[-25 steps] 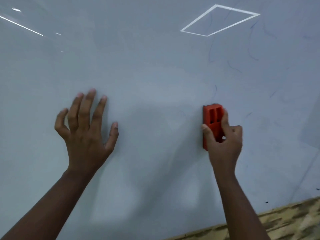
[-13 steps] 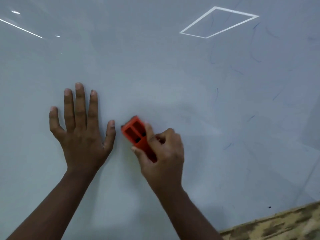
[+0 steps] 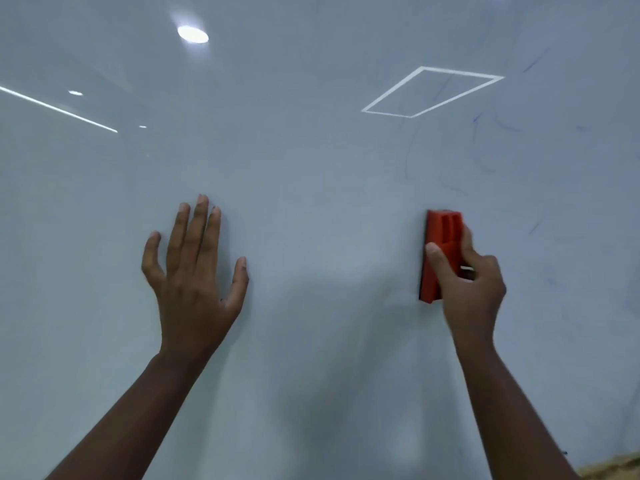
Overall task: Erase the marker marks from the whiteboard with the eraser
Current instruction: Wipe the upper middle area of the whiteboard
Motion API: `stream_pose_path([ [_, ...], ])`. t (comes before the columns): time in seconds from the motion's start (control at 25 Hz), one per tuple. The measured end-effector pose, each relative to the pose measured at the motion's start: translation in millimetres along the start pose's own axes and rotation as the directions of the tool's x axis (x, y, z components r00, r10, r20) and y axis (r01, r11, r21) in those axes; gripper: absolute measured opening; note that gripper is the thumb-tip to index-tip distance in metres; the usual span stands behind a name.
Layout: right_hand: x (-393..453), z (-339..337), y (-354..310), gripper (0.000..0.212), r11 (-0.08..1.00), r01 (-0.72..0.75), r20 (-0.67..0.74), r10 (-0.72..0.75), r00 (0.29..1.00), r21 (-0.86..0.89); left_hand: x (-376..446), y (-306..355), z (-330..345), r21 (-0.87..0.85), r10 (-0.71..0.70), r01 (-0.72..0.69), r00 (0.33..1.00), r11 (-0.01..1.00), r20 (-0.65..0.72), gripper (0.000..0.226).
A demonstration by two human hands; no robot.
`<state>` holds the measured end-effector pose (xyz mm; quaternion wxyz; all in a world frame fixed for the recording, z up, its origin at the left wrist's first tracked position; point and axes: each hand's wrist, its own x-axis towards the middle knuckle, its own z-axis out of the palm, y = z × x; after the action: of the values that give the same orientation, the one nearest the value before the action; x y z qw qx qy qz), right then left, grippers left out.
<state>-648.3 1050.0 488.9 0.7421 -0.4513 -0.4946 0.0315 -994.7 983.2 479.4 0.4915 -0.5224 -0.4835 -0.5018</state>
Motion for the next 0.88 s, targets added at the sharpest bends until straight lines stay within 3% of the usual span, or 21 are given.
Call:
stream_pose_path([
  [0.08, 12.1, -0.1, -4.2, 0.063, 0.981, -0.134, -0.022, 0.138, 0.99, 0.138, 27.6, 1.0, 2.0, 0.014, 0.045, -0.046, 0.999, 0.999, 0.01, 0.07],
  [0.16, 16.8, 11.2, -21.4, 0.064, 0.979, -0.144, -0.042, 0.151, 0.988, 0.142, 56.4, 0.2, 4.0, 0.043, 0.09, -0.09, 0.996, 0.995, 0.008, 0.073],
  [0.28, -12.8, 43.4, -60.5, 0.062, 0.991, 0.134, -0.01, -0.134, 0.991, -0.008, 93.8, 1.6, 5.6, 0.077, 0.114, -0.113, 0.993, 0.991, -0.003, 0.075],
  [0.4, -53.0, 67.1, -84.5, 0.068, 0.859, 0.5, 0.2, -0.474, 0.857, -0.106, 123.1, -0.8, 8.0, 0.087, 0.137, -0.136, 0.991, 0.987, 0.002, 0.076],
  [0.52, -45.5, 63.6, -86.3, 0.068, 0.743, 0.651, 0.22, -0.616, 0.756, -0.154, 149.5, -11.9, 7.7, 0.106, 0.146, -0.147, 0.989, 0.984, 0.018, 0.076],
  [0.64, 0.2, 53.5, -79.7, 0.067, 0.719, 0.653, 0.165, -0.632, 0.757, -0.239, 168.1, -20.6, 10.5, 0.128, 0.165, -0.167, 0.986, 0.978, 0.023, 0.075],
  [0.8, 69.3, 31.7, -59.6, 0.064, 0.838, 0.439, -0.033, -0.474, 0.88, -0.324, 165.8, -20.4, 17.9, 0.164, 0.176, -0.178, 0.984, 0.97, 0.023, 0.071],
  [0.88, 89.4, 25.7, -45.6, 0.065, 0.876, 0.35, -0.129, -0.41, 0.903, -0.333, 164.4, -19.2, 19.7, 0.174, 0.171, -0.172, 0.985, 0.97, 0.019, 0.071],
])
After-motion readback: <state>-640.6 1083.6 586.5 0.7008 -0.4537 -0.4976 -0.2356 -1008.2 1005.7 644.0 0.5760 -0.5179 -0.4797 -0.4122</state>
